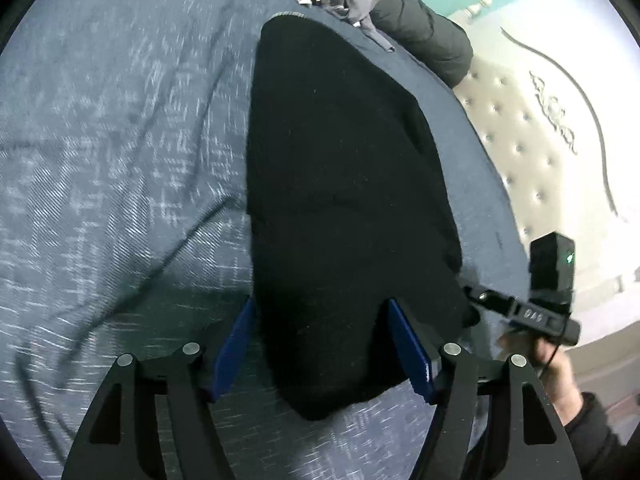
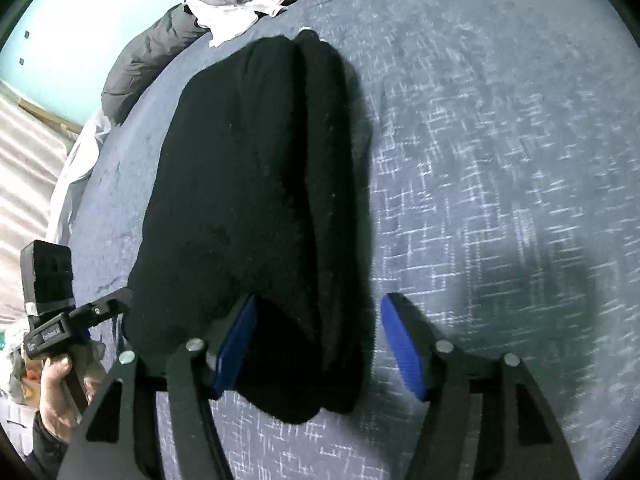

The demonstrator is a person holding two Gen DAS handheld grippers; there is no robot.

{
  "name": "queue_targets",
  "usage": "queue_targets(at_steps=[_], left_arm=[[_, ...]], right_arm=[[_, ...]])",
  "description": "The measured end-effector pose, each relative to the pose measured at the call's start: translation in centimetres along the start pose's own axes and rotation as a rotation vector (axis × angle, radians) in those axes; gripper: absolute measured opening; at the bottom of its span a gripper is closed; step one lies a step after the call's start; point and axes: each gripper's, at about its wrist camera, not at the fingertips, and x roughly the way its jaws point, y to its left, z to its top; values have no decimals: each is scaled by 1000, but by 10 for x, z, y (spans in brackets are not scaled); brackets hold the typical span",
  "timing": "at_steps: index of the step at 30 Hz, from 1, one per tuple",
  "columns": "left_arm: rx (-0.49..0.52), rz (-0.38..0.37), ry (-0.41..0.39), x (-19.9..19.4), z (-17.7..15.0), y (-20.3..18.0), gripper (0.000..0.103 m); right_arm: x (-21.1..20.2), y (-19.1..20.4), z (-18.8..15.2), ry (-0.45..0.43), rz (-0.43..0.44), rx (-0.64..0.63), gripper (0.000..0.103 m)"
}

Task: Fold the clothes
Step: 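Grasp the bundle end with the left gripper while the right gripper also grips it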

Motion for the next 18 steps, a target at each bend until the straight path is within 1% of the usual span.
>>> queue_targets(at_steps=[6,10,13,15,18], left_arm=[[-30,-23,-1,6,1,1,74],[-64,-46,-2,8,-1,3,75],[-39,-33,5,2,-5,-5,75],[-22,-24,14,1,-6,-8,75],[-45,-49,23,5,-4,-4,75]], right_arm=[[-3,0,-1,3,37,5,65],[-3,0,-5,32,82,18,62],[-3,-5,-6,44,110,28,62],[0,-12,-1,40,126,54,62],[6,-13,2,28,122,72,62]])
